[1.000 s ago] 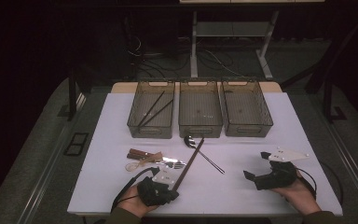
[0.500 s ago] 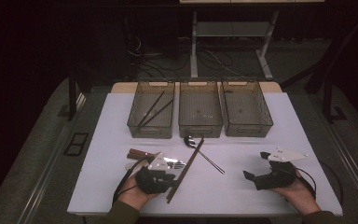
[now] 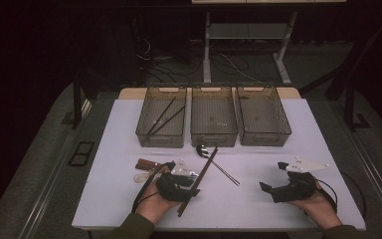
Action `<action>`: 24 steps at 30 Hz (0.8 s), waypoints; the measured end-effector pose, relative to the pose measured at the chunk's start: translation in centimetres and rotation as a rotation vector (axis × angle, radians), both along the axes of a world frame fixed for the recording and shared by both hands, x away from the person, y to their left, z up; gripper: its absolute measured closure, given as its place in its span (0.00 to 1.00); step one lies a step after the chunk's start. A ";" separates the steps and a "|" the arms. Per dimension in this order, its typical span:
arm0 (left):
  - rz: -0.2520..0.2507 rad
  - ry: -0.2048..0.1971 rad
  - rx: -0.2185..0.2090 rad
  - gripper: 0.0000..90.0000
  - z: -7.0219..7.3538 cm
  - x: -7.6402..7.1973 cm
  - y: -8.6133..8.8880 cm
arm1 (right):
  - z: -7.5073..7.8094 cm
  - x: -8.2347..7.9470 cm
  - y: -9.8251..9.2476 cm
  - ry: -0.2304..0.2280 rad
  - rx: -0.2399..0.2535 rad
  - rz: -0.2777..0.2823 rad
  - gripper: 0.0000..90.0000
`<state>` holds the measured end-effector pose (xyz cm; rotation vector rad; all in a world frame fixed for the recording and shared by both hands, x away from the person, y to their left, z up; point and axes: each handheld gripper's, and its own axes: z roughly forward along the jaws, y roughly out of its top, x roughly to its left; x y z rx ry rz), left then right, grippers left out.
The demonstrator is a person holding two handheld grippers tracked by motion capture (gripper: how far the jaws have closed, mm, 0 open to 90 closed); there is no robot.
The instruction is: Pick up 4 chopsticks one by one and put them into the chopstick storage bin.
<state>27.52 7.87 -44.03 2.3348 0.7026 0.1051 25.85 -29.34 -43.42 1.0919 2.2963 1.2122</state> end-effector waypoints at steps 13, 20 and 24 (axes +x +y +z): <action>-0.057 -0.030 0.010 0.80 -0.1 -0.4 -0.7 | 0.0 0.0 0.1 0.000 -0.002 0.002 0.01; -0.127 -0.026 0.005 0.83 0.0 -0.9 -1.6 | 0.0 0.0 0.0 -0.001 -0.002 0.003 0.01; -0.139 -0.027 -0.002 0.84 -0.1 -1.0 -1.7 | 0.0 0.0 0.0 -0.002 -0.003 0.003 0.01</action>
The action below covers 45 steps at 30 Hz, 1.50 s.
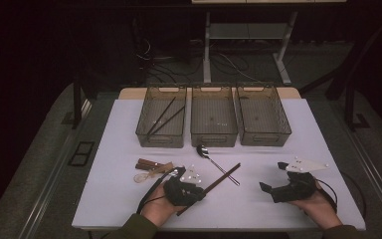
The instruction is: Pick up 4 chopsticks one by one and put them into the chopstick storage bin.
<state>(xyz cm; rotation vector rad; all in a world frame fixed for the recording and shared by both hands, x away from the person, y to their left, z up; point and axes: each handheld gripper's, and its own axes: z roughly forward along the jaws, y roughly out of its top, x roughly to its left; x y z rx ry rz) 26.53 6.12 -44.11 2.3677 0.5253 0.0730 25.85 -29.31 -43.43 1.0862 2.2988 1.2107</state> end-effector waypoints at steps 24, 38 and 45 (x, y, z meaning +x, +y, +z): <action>0.033 0.041 -0.036 0.87 0.1 0.0 1.7 | 0.0 0.0 0.0 -0.004 0.002 -0.001 0.01; 0.023 0.013 0.006 0.89 0.0 0.0 1.4 | 0.0 0.0 0.0 -0.003 0.003 -0.002 0.01; 0.045 -0.013 0.028 0.91 0.1 0.0 1.2 | 0.0 -0.1 0.1 -0.003 0.002 -0.001 0.01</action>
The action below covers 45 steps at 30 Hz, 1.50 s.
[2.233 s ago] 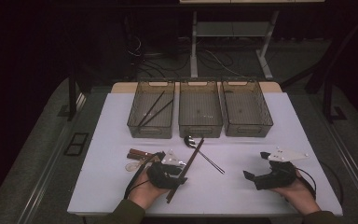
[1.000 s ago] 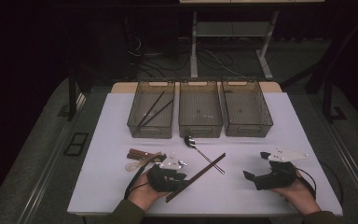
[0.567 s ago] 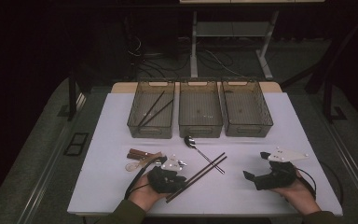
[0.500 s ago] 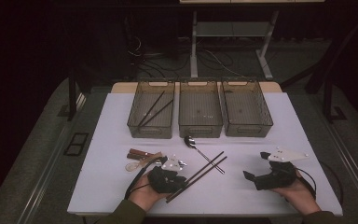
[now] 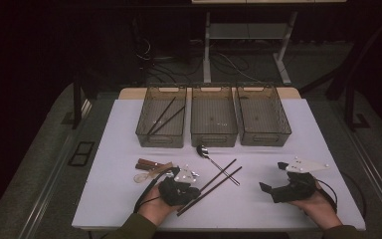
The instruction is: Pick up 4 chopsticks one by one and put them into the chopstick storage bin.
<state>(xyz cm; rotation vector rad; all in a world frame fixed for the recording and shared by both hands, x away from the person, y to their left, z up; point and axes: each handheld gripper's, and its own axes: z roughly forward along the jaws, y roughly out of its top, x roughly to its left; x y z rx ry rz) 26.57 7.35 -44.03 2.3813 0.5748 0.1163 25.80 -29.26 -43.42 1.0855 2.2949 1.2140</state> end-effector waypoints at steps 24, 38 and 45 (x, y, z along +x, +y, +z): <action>0.098 -0.006 -0.020 0.94 0.1 0.3 0.1 | 0.0 0.0 0.0 0.000 -0.001 0.003 0.01; 0.074 -0.011 -0.097 0.94 1.2 0.3 1.3 | 0.0 0.0 0.0 0.001 0.000 0.012 0.01; 0.073 -0.005 -0.146 0.94 1.8 0.4 2.4 | 0.1 -0.1 0.0 0.001 0.021 0.019 0.01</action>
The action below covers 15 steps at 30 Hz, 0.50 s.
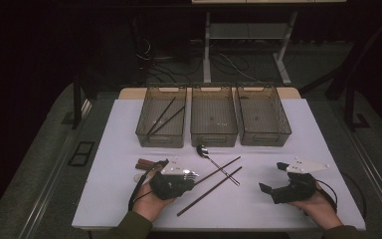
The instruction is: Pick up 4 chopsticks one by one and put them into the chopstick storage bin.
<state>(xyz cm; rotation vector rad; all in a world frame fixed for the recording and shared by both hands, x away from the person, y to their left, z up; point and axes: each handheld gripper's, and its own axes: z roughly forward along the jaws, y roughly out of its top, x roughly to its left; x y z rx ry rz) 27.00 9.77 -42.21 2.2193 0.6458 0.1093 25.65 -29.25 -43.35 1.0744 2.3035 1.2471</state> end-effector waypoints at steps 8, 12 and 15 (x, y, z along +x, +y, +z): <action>-0.005 -0.021 -0.018 0.94 0.8 0.0 0.9 | -0.1 0.1 0.3 0.003 0.000 0.005 0.01; -0.003 -0.029 -0.021 0.94 1.0 0.0 1.5 | 0.0 0.1 0.2 0.003 0.004 0.001 0.01; 0.005 -0.035 -0.026 0.94 1.2 0.1 2.2 | 0.0 0.0 0.1 0.003 0.003 0.001 0.01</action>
